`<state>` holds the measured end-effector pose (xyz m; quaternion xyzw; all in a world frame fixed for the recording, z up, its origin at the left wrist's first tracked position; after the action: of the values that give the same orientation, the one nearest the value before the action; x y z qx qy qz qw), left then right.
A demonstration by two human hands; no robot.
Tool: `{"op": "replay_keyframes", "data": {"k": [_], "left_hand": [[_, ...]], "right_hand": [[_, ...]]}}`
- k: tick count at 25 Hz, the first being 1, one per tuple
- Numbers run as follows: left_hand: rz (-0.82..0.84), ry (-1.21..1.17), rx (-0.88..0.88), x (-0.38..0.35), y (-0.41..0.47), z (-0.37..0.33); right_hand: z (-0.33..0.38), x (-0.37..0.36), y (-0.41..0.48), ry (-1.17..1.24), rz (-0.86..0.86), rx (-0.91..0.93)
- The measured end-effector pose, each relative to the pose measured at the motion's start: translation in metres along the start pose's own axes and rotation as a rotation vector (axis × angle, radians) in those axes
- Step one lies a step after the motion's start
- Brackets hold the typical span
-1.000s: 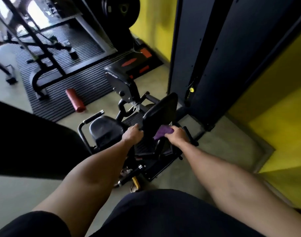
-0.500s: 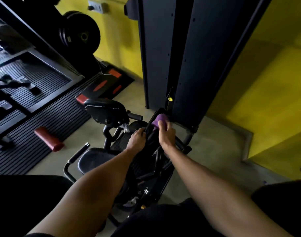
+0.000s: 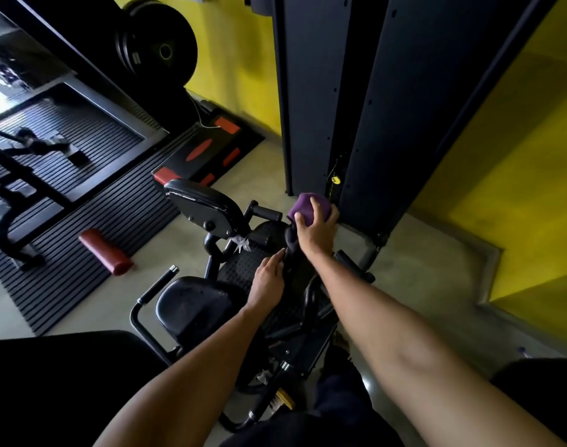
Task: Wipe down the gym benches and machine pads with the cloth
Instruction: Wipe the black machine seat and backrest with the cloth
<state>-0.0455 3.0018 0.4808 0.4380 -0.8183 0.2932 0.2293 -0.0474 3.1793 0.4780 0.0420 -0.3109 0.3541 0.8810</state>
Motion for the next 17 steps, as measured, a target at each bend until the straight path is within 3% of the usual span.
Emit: {"op": "replay_keyframes", "data": {"k": [3,6,10,17], "left_hand": [[0.053,0.035,-0.017,0.003,0.008,-0.002],[0.106,0.077,-0.072,0.002,0.010,-0.001],[0.055,0.049,-0.054,-0.003,0.003,0.005],[-0.031,0.058,0.034,-0.007,0.004,-0.006]], "right_hand": [[0.003,0.004,0.014,-0.039,0.024,0.045],[-0.012,0.002,-0.048,0.016,-0.062,0.285],[-0.033,-0.012,-0.106,0.086,0.033,0.259],[0.006,0.012,0.028,-0.266,-0.138,0.290]]}}
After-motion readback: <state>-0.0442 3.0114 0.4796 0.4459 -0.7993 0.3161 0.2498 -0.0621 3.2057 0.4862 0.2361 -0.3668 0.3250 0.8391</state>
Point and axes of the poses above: each hand's wrist, its own y-axis towards the middle knuckle, its own x-axis out of the back of the hand, z = x × y, the point moved 7 cm from there along y, towards the middle knuckle, and after that the axes turned 4 degrees about x, right-handed, at the moved point
